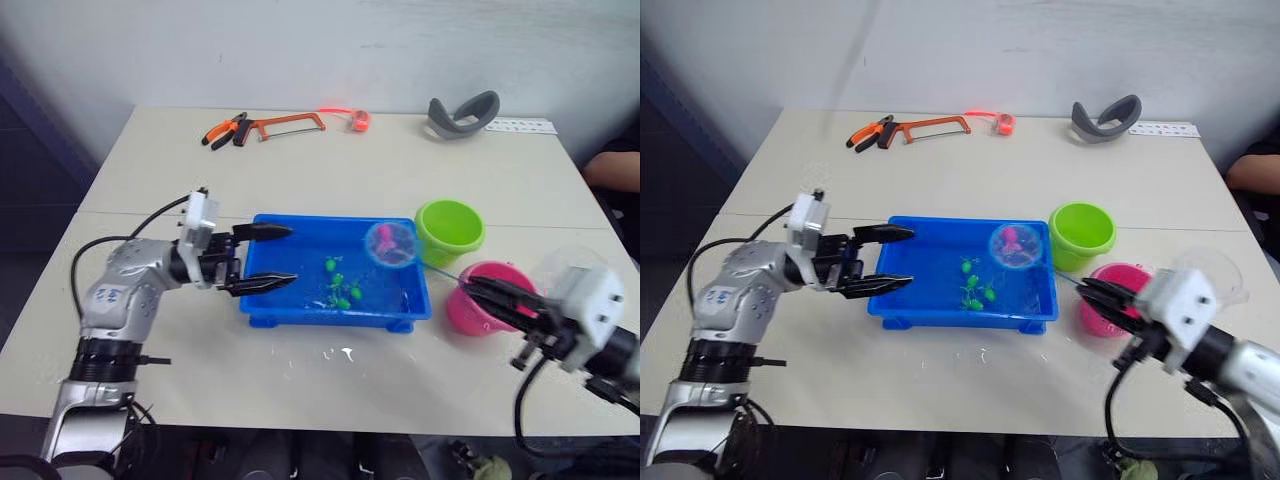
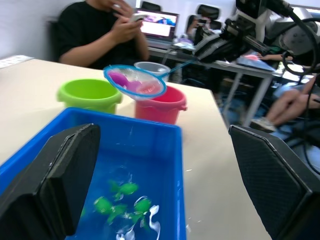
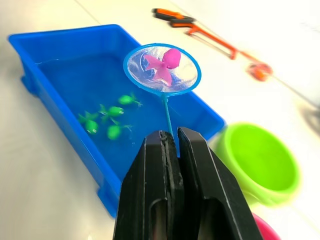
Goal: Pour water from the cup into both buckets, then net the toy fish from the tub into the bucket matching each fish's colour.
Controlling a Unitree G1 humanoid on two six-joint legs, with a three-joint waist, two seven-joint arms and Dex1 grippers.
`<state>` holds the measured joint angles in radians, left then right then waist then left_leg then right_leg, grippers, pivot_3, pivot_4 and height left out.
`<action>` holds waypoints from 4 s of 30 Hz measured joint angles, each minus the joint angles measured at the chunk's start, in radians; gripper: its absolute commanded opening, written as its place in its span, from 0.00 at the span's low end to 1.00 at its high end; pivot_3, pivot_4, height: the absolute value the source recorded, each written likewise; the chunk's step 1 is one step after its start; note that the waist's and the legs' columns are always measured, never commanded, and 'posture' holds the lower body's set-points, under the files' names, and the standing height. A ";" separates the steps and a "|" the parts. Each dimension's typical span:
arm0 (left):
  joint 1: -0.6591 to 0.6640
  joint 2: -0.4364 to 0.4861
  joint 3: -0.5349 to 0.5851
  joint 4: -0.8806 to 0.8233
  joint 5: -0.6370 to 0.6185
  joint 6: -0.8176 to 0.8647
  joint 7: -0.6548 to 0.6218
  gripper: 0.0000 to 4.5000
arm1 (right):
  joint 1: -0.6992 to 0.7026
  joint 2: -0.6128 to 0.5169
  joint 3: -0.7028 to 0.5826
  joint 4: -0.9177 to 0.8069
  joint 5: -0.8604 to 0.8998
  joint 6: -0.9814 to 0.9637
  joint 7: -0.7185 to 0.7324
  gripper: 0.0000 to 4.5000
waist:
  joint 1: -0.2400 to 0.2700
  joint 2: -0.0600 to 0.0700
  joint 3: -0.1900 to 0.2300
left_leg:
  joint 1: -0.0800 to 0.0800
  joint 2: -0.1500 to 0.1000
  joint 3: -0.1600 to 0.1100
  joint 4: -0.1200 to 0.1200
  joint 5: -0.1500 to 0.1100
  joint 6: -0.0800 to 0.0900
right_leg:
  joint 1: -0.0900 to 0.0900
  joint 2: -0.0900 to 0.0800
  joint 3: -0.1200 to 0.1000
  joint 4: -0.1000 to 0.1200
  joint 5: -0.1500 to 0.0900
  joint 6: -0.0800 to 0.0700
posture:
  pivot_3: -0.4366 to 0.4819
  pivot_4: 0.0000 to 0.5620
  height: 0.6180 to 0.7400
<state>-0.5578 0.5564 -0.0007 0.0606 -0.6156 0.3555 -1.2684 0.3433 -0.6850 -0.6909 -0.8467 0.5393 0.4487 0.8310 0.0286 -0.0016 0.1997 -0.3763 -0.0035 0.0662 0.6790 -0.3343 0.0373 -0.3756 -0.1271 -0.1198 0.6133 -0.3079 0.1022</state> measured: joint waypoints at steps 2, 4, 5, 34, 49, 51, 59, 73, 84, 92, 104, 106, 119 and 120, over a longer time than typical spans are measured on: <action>-0.008 -0.017 -0.020 0.007 0.004 -0.001 -0.014 1.00 | 0.066 0.024 -0.075 -0.010 0.000 -0.018 0.004 0.00 | 0.000 0.000 0.000 | 0.000 0.000 0.000 0.000 0.000 0.000 | 0.000 0.003 0.000 0.000 0.000 0.000 | 0.48 0.27 1.00; -0.016 -0.037 -0.036 0.033 0.014 -0.008 -0.033 1.00 | 0.133 0.057 -0.152 -0.015 -0.002 -0.045 0.006 0.00 | -0.001 0.000 0.000 | 0.001 0.000 0.000 0.000 0.000 0.000 | 0.000 0.005 0.001 0.000 0.000 0.000 | 0.48 0.27 1.00; -0.019 -0.042 -0.048 0.038 0.019 -0.009 -0.046 1.00 | 0.169 0.081 -0.186 -0.016 -0.007 -0.066 0.009 0.00 | -0.001 0.000 0.000 | 0.001 0.000 0.000 0.000 0.000 0.000 | 0.000 0.006 0.002 0.000 0.000 0.000 | 0.48 0.27 1.00; -0.044 -0.166 -0.096 0.147 0.107 -0.107 -0.093 1.00 | 0.293 0.132 -0.251 0.575 -1.030 -1.264 -0.394 0.00 | -0.004 0.001 0.000 | 0.005 0.003 0.005 -0.001 0.000 -0.003 | 0.000 0.009 0.012 -0.002 -0.001 -0.001 | 0.48 0.27 1.00; -0.043 -0.195 -0.096 0.106 0.106 -0.076 -0.039 1.00 | 0.315 0.003 -0.257 0.615 -1.557 -1.382 -0.908 0.00 | -0.006 0.001 -0.001 | 0.006 0.004 0.006 -0.001 0.001 -0.004 | 0.000 0.010 0.013 -0.001 -0.001 -0.002 | 0.48 0.27 1.00; -0.043 -0.204 -0.096 0.106 0.106 -0.070 -0.032 1.00 | 0.317 -0.028 -0.259 0.613 -1.595 -1.375 -0.974 0.00 | -0.006 0.001 -0.001 | 0.006 0.004 0.006 -0.001 0.001 -0.005 | 0.000 0.011 0.013 -0.001 -0.001 -0.002 | 0.48 0.27 1.00; -0.044 -0.220 -0.095 0.110 0.106 -0.069 -0.020 1.00 | 0.364 -0.098 -0.258 0.614 -1.665 -1.302 -1.093 0.00 | -0.005 0.001 -0.001 | 0.006 0.004 0.005 -0.001 0.001 -0.005 | 0.000 0.011 0.013 -0.001 -0.001 -0.002 | 0.48 0.27 1.00; 0.001 -0.179 0.038 0.105 0.068 -0.048 0.060 1.00 | 0.434 -0.235 0.046 0.332 -0.338 -0.902 -0.514 0.00 | -0.015 0.001 -0.001 | 0.007 0.009 0.004 0.002 0.000 -0.003 | 0.001 0.008 0.012 -0.001 -0.001 -0.003 | 0.48 0.27 1.00; 0.235 0.020 0.244 0.037 0.061 -0.117 0.108 1.00 | -0.131 -0.526 0.377 0.229 -0.049 -0.356 -0.246 0.00 | -0.009 0.001 -0.001 | 0.003 0.009 0.002 0.003 -0.001 -0.002 | 0.000 0.007 0.008 -0.001 -0.001 -0.003 | 0.48 0.27 1.00; 0.425 0.106 0.313 -0.127 0.036 -0.099 0.124 1.00 | -0.546 -0.499 0.734 0.422 -0.287 -0.251 -0.102 0.00 | -0.008 0.001 0.000 | 0.002 0.002 0.001 0.003 -0.002 0.000 | 0.000 -0.003 0.003 -0.003 -0.001 -0.002 | 0.48 0.27 1.00; 0.442 0.171 0.229 -0.155 0.063 -0.117 0.063 1.00 | -0.731 -0.428 0.904 0.630 -0.602 -0.455 0.056 0.00 | -0.011 0.001 0.000 | 0.002 0.002 0.002 0.003 -0.001 0.000 | -0.001 -0.002 0.001 0.000 -0.001 -0.002 | 0.48 0.27 1.00; 0.440 0.173 0.219 -0.159 0.063 -0.115 0.053 1.00 | -0.730 -0.406 0.914 0.642 -0.602 -0.470 0.081 0.00 | -0.012 0.001 0.000 | 0.002 0.002 0.002 0.003 -0.001 0.000 | -0.001 -0.002 0.002 0.001 -0.001 -0.002 | 0.48 0.27 1.00; 0.327 0.185 0.188 -0.159 0.060 -0.079 0.045 1.00 | -0.730 -0.300 0.903 0.610 -0.492 -0.245 0.207 0.00 | -0.011 0.001 0.000 | 0.002 0.002 0.002 0.003 -0.001 0.000 | 0.000 -0.002 0.001 0.003 -0.001 -0.002 | 0.48 0.27 1.00; 0.327 0.181 0.188 -0.159 0.060 -0.079 0.045 1.00 | -0.728 -0.293 0.898 0.611 -0.486 -0.227 0.207 0.00 | -0.012 0.001 0.000 | 0.002 0.002 0.002 0.003 -0.001 0.000 | 0.000 -0.002 0.001 0.003 -0.001 -0.002 | 0.48 0.27 1.00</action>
<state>-0.2313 0.7373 0.1869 -0.0982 -0.5554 0.2768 -1.2232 -0.3846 -0.9784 0.2072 -0.2361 0.0528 0.2222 1.0379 0.0167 -0.0003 0.1998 -0.3745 -0.0018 0.0681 0.6823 -0.3352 0.0373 -0.3761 -0.1293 -0.1184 0.6165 -0.3087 0.1004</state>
